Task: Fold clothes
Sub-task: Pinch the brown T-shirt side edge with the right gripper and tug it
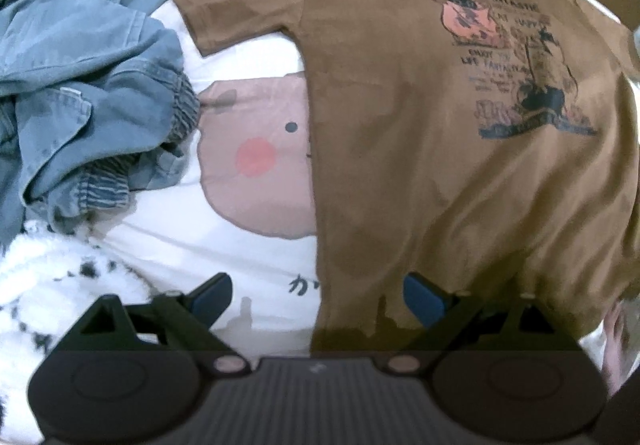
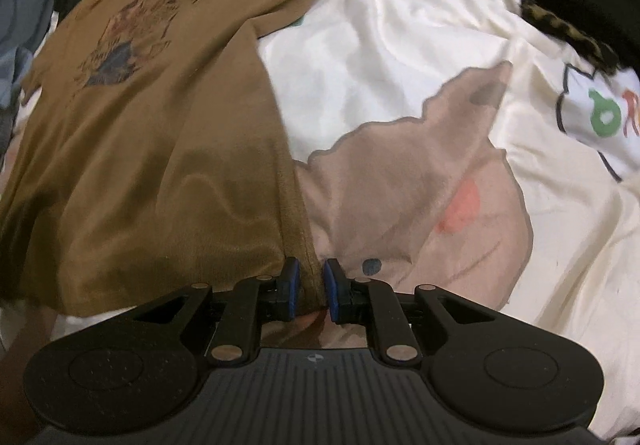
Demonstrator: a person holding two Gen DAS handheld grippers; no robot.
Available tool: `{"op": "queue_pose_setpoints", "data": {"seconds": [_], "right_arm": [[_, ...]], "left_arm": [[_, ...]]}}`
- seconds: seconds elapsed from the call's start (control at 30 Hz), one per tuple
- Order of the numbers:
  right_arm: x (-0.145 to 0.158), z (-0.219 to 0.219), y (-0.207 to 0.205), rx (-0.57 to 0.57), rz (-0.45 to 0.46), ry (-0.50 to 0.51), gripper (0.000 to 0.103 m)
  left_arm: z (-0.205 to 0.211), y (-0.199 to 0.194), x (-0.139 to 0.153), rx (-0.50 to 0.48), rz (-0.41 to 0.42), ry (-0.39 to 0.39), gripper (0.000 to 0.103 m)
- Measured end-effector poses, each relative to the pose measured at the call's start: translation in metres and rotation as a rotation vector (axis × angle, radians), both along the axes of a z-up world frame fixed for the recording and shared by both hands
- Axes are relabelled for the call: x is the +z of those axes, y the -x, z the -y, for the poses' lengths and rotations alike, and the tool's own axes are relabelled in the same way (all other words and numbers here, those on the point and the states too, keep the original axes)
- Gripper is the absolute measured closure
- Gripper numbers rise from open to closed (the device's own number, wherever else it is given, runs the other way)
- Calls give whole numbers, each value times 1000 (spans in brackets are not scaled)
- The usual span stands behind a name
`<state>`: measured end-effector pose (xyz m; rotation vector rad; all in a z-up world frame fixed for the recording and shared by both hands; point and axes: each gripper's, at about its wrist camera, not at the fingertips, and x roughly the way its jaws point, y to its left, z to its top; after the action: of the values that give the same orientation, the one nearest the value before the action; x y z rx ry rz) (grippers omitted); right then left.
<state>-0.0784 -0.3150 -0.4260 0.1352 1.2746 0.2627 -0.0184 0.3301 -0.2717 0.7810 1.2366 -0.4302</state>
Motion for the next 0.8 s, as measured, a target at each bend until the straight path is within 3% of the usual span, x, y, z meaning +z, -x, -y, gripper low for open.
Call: {"op": "queue_pose_setpoints", "data": {"seconds": [0.1,0.4,0.5,0.6,0.8], "right_arm": [[3,6,-5,-21,-40,-37,100],[33,37,21,-126,-69,-73,101],[26,45,36,-183,-101,-70,101],[12,50,50,-225,-85,-128,101],[-5,57,52,-270,-96,-169,96]], "left_arm": [[-1,-2,0,11,-2,32,9],[-5,-1,-4,-5,-27,31,9],[-5,-2,-3,-9,-28,26,9],[-5,-2,-4,-19,-30,7,9],[-5,1,-2,-7,-17,-22,9]]}}
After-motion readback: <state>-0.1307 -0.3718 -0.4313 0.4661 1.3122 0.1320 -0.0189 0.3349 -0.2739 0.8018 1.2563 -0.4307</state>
